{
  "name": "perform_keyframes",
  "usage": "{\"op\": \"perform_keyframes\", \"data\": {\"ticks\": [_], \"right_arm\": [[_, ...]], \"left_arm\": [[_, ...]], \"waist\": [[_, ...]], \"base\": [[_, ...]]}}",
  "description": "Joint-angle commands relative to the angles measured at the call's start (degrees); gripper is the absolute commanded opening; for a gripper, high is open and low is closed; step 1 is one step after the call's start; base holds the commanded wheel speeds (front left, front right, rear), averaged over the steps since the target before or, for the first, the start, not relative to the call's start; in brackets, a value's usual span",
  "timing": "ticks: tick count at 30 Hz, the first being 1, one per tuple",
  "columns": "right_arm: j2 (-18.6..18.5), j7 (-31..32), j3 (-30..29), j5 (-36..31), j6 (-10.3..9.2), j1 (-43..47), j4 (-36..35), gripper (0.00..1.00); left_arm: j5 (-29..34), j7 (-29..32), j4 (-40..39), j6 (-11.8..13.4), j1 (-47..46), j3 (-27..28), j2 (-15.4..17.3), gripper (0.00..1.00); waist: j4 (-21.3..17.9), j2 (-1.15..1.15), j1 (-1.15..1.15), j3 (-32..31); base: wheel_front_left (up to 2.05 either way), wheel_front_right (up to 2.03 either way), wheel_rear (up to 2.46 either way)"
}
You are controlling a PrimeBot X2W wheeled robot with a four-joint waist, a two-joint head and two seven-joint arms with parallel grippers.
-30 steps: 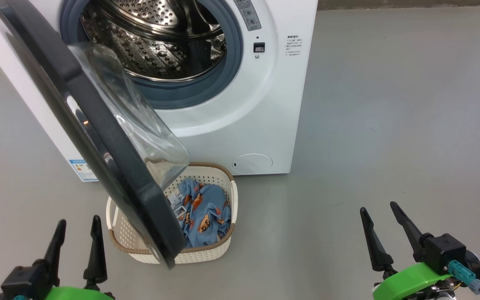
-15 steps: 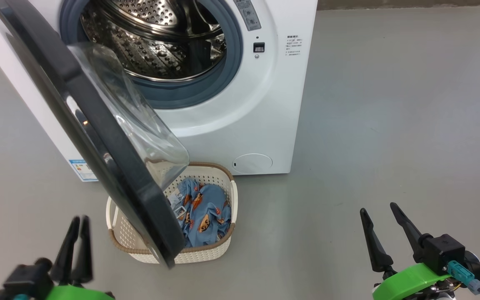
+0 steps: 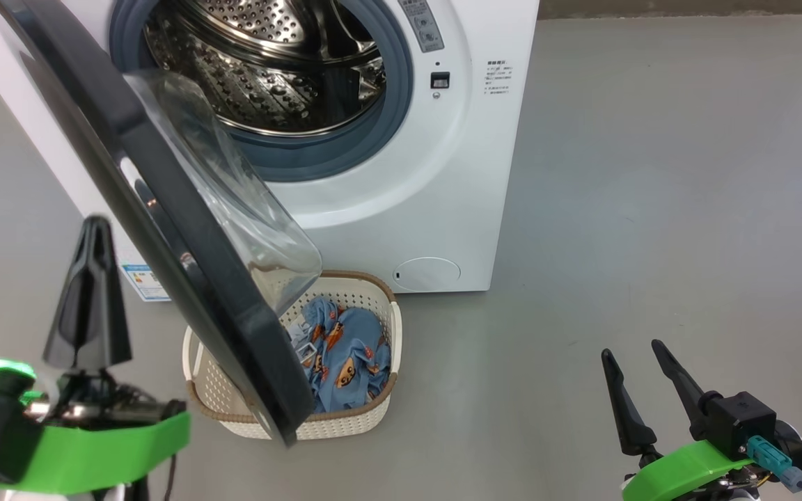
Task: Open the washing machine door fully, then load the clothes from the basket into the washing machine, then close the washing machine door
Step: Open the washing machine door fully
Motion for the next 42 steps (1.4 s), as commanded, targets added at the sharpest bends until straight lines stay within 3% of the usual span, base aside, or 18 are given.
{"op": "perform_keyframes", "data": {"ticks": [1,10,21,32,42], "right_arm": [[0.13,-0.68,1.38,0.04,0.09,-0.58,-1.20,1.00],[0.15,-0.68,1.46,0.26,0.09,-0.63,-0.93,1.00],[-0.21,-0.68,1.60,0.61,0.09,-0.54,-0.83,1.00],[-0.60,-0.68,1.87,0.79,0.09,-0.78,-0.63,1.00],[-0.73,-0.68,2.18,1.10,0.09,-1.35,-0.46,1.00]], "left_arm": [[0.37,-0.28,-3.32,-0.15,-2.99,0.60,1.35,0.00],[-1.29,-0.28,-9.98,-0.15,-4.61,-10.58,2.01,0.00],[-2.66,-0.28,-4.24,-0.15,-2.55,-23.49,2.34,0.00],[-4.29,-0.28,5.84,-0.15,1.42,-26.58,2.07,0.00],[-5.82,-0.28,14.69,-0.15,1.28,-25.14,0.76,0.00]], "waist": [[-0.05,0.00,0.00,0.04],[-0.71,0.00,0.00,0.02],[-0.78,0.00,0.00,0.30],[-0.91,0.00,0.00,1.27],[-1.38,0.00,0.00,2.55]], "base": [[0.00,0.00,0.00],[0.00,0.00,0.00],[0.00,0.00,0.00],[0.00,0.00,0.00],[0.00,0.00,0.00]]}}
